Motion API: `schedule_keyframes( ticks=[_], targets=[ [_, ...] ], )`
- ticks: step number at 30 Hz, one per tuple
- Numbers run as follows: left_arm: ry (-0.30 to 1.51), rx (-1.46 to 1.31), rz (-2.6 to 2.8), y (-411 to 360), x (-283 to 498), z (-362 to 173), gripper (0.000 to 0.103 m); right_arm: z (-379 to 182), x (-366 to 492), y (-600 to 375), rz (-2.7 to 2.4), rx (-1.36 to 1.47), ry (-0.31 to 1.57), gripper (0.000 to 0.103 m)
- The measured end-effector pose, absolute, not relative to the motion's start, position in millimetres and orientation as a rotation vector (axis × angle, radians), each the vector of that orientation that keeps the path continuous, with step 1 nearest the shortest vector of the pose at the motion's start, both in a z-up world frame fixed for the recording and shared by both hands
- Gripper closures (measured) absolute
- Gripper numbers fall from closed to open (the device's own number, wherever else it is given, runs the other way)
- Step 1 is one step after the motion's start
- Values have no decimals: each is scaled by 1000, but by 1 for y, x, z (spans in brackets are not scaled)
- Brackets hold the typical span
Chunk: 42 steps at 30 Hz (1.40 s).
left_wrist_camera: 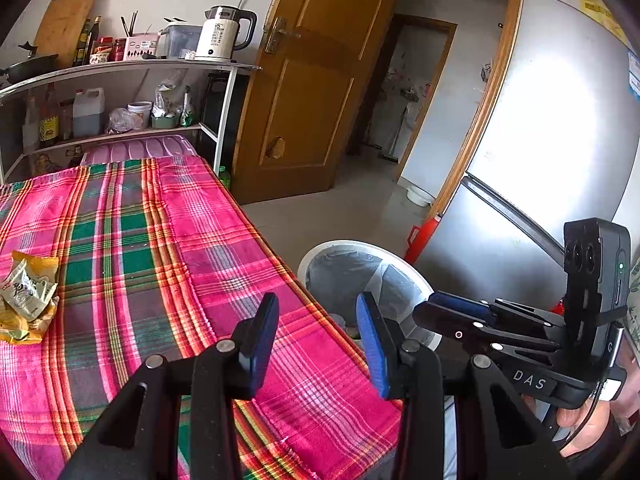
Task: Collect trash
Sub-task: 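Move both tools back over the table toward the yellow and white packets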
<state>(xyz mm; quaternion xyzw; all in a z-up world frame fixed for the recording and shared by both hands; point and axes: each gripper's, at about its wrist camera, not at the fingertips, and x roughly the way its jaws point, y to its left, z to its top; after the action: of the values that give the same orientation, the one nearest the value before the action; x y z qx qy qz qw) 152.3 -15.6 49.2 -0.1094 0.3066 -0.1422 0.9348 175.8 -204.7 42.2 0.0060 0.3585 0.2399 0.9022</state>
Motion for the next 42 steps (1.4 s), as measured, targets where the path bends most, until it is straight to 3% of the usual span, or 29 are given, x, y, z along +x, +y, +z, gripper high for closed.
schedule_keyframes(
  ticks=[24, 32, 42],
  targets=[
    [585, -275, -53, 90, 115, 38, 61, 36, 177, -111, 677, -77, 764, 71],
    [566, -289, 50, 135, 106, 35, 61, 33, 184, -68, 747, -107, 771, 65],
    [569, -328, 212, 202, 110, 23, 52, 26, 191, -25, 806, -156, 780, 65]
  ],
)
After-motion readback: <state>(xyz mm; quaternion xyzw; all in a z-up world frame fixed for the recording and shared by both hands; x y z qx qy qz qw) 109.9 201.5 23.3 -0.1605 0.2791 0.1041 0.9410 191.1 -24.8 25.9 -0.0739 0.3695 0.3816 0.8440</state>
